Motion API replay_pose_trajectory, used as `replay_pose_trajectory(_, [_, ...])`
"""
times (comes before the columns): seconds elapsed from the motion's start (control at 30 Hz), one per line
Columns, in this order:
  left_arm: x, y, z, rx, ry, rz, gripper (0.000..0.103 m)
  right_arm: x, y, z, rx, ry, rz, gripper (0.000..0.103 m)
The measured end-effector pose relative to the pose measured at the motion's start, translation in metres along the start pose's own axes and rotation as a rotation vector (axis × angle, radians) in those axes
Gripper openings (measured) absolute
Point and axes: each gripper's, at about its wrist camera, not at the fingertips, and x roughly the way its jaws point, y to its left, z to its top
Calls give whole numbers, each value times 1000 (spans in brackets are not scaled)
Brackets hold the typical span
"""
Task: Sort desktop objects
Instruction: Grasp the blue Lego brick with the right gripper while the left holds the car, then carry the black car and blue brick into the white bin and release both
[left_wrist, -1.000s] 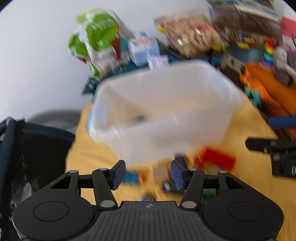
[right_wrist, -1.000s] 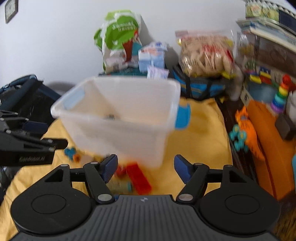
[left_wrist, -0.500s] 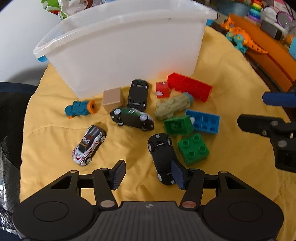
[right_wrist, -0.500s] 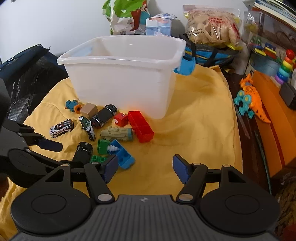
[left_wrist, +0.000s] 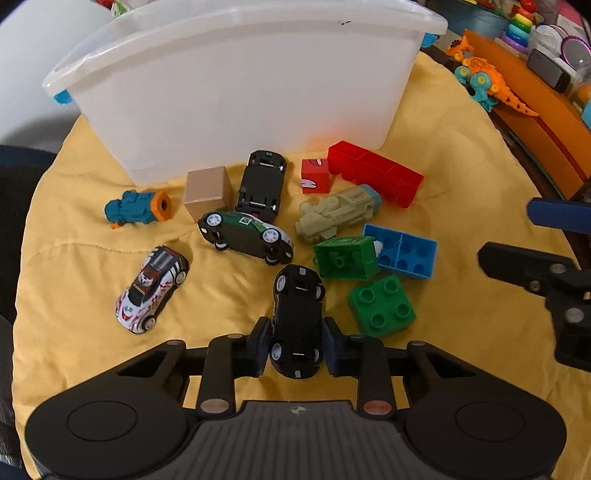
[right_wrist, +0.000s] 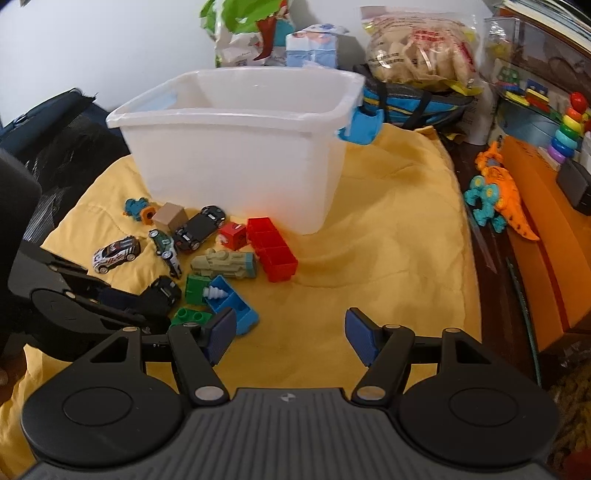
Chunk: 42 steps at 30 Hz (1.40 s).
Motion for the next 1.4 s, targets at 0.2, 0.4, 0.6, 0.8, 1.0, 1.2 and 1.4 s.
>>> replay_pose_trajectory(0.2, [-5,14,-5,21,3,41,33,22,16,1,-138,43,51,60])
replay_pose_trajectory(0.4, [-9,23,-10,14,11,43,33,49,25,-1,-234,98,52,55])
replay_pose_trajectory(0.6, [-11,24,-9,15,10,37,33,63,37,6,-250,109,95,32])
replay_pose_trajectory(0.8, [-14,24,-10,15,-9,34,32,43,33,-1,-205,109,48,28])
replay_pose_trajectory(1.0, [-21,15,-8,41,-40,28,32,5,52,-4,-432,3,-96,27])
replay_pose_trajectory(1.2, [-29,8,-6,62,-68,31,32,-14,37,5,-269,-22,1,27])
replay_pose_trajectory(1.4, [-31,4,-10,73,-73,34,32,14,35,-13,-250,138,-19,27])
